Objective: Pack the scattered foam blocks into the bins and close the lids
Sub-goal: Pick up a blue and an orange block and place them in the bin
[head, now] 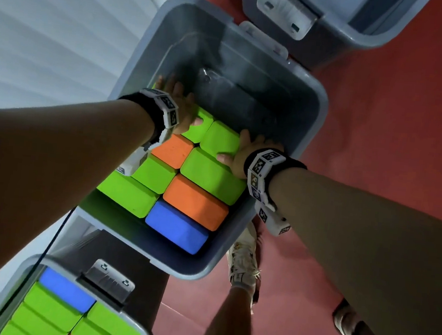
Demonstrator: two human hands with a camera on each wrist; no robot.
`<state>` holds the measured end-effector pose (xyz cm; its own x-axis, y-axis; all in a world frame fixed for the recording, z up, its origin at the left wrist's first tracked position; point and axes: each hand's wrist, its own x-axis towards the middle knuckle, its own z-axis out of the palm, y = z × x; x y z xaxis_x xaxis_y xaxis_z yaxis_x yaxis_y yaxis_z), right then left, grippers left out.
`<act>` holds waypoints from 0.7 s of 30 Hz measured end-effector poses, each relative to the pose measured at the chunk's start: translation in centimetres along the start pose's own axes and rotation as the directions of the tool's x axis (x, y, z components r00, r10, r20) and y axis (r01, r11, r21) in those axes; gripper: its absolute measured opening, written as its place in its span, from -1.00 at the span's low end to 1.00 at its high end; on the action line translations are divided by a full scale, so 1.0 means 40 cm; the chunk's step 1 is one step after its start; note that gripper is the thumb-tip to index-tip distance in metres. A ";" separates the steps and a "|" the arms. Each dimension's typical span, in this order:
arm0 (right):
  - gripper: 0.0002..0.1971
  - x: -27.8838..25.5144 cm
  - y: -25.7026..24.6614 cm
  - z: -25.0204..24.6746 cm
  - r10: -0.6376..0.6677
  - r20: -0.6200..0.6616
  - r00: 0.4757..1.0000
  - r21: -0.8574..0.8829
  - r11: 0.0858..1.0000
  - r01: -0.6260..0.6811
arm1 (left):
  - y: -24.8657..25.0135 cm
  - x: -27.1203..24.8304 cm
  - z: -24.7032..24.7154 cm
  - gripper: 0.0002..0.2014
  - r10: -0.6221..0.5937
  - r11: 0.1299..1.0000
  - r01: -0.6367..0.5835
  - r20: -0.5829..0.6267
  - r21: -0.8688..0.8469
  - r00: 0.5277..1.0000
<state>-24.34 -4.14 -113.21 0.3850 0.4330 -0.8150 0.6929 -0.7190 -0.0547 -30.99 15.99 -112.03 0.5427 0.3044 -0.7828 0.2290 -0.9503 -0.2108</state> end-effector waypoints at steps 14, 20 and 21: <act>-0.68 -0.190 0.249 -0.139 -0.127 -0.417 0.900 0.356 0.889 0.290 | 0.232 -0.131 -0.344 -0.64 0.189 0.979 -0.199 -0.205 -0.033 0.961; -0.77 -0.352 0.546 -0.140 0.128 -0.329 0.936 0.636 0.763 0.119 | 0.526 -0.196 -0.588 -0.59 0.405 0.911 -0.391 -0.101 0.129 0.909; -0.77 -0.380 0.602 -0.132 0.168 -0.317 0.933 0.660 0.746 0.090 | 0.585 -0.204 -0.626 -0.60 0.442 0.889 -0.423 -0.087 0.175 0.893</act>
<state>-10.27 -25.16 -99.10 0.6689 0.4560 -0.5871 0.1490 -0.8560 -0.4951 -9.82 -7.12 -95.92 0.6560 -0.1421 -0.7413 -0.1669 -0.9851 0.0412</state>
